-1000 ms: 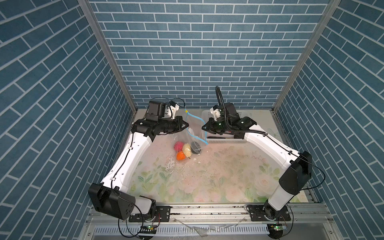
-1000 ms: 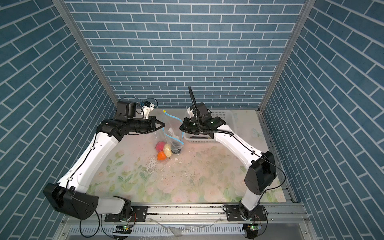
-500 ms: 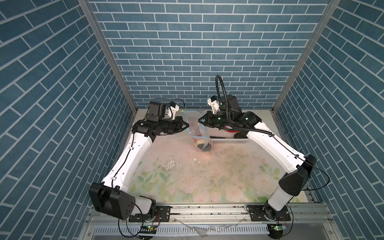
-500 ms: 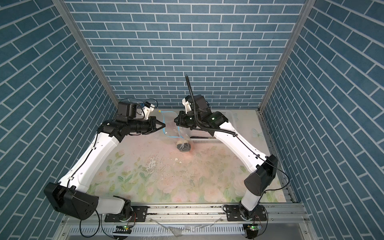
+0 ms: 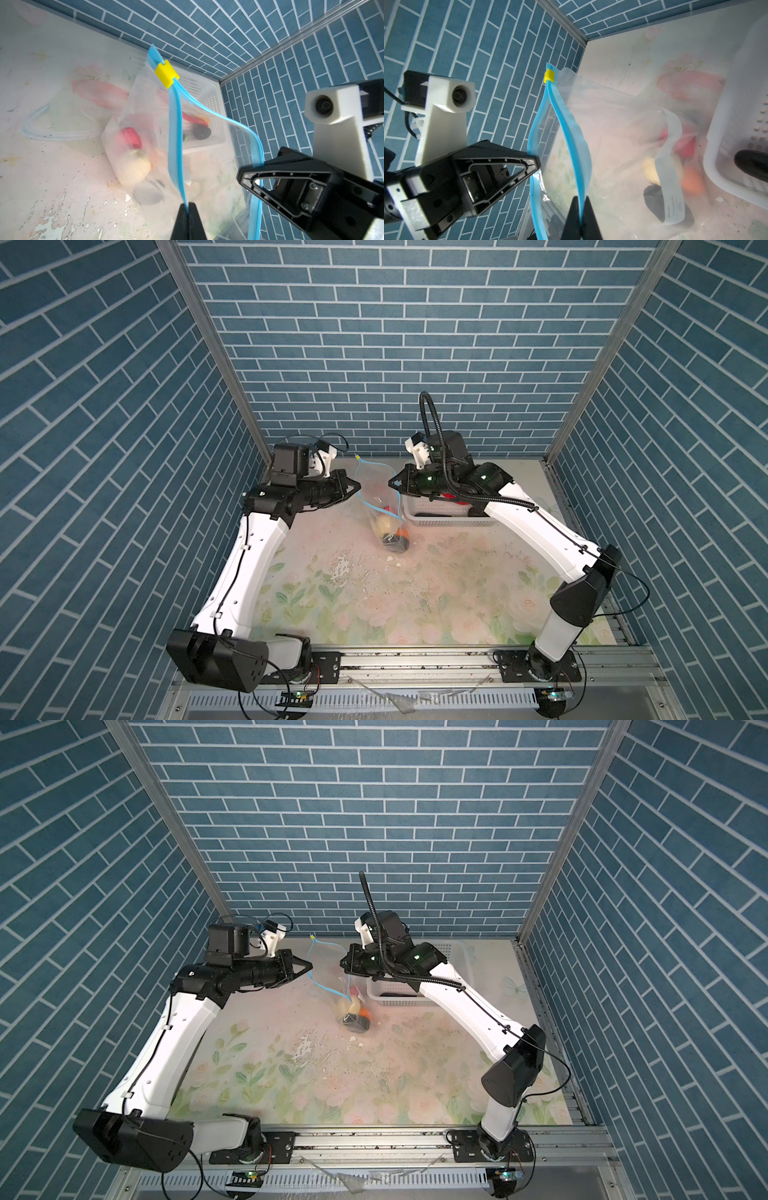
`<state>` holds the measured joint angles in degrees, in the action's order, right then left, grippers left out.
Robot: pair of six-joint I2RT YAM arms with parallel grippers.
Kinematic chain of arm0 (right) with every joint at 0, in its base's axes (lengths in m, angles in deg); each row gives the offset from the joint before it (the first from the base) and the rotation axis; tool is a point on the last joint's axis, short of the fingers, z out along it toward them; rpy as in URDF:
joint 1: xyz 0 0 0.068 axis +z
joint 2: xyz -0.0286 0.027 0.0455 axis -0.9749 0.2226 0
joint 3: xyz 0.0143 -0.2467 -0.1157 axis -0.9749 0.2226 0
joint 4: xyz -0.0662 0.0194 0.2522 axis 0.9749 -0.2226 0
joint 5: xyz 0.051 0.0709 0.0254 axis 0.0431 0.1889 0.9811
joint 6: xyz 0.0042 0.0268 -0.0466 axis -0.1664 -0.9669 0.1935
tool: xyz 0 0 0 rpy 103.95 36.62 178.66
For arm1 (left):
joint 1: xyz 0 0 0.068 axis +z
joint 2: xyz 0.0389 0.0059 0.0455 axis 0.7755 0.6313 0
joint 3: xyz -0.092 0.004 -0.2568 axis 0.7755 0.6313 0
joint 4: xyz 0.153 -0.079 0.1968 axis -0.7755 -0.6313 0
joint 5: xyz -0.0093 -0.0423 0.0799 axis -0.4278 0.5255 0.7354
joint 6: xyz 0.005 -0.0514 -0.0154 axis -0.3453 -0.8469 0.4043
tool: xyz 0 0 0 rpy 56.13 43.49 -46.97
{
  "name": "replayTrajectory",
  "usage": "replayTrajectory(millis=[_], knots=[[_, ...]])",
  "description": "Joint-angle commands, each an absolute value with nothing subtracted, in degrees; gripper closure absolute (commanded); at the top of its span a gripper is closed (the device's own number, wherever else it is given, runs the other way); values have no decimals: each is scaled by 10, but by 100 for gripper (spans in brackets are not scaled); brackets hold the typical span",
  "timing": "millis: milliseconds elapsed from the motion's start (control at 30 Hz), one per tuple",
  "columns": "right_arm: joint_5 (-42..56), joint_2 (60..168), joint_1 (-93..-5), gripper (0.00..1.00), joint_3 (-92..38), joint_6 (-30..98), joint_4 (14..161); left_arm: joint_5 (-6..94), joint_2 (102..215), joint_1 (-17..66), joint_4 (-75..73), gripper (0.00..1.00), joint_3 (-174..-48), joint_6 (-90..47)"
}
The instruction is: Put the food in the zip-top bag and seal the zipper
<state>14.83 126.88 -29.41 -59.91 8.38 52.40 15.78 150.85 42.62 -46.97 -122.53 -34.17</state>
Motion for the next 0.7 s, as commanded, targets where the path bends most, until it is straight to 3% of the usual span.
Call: replayTrajectory(millis=[0, 400, 667], knots=[[160, 1290, -277, 100, -649, 83, 535, 152, 1491, 451, -498, 100, -1250, -322], [163, 1290, -273, 100, -575, 5, 644, 161, 1473, 494, -540, 98, -1265, -289], [167, 1263, -303, 100, -463, -28, 711, 173, 1540, 423, -500, 98, -1246, -297]])
